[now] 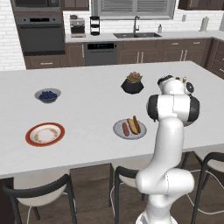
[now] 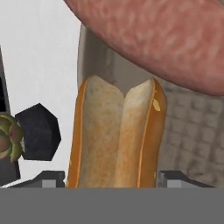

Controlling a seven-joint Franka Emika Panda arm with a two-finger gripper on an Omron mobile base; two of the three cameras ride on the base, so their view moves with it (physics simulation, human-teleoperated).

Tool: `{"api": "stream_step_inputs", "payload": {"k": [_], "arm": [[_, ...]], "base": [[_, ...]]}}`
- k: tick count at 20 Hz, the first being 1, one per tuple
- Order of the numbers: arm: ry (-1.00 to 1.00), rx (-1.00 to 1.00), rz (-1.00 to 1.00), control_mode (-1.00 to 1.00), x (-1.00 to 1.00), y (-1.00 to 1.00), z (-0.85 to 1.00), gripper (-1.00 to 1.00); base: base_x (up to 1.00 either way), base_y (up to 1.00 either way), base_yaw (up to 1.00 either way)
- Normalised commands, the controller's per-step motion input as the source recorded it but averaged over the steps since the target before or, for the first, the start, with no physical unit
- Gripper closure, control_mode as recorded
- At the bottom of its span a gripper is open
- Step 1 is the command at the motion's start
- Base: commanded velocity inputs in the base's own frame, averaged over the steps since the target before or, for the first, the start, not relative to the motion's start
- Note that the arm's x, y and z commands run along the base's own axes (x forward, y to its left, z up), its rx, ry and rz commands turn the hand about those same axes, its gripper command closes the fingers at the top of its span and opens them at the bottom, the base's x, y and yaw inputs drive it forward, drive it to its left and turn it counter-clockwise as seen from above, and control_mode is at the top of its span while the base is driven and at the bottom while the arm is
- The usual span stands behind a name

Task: Place one bun and one sausage from the bowl on each plate.

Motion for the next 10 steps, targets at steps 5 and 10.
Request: {"api": "stream_step_inputs", "payload": {"k": [5, 10], "arm": [[0.00, 0.01, 0.00, -1.00, 0.00, -0.02, 0.14, 1.00], [0.00, 0.00, 0.01, -1.00, -0.53, 0.36, 0.71, 1.00]], "base": [[0.00, 0.00, 0.00], [0.00, 0.00, 0.00]]}}
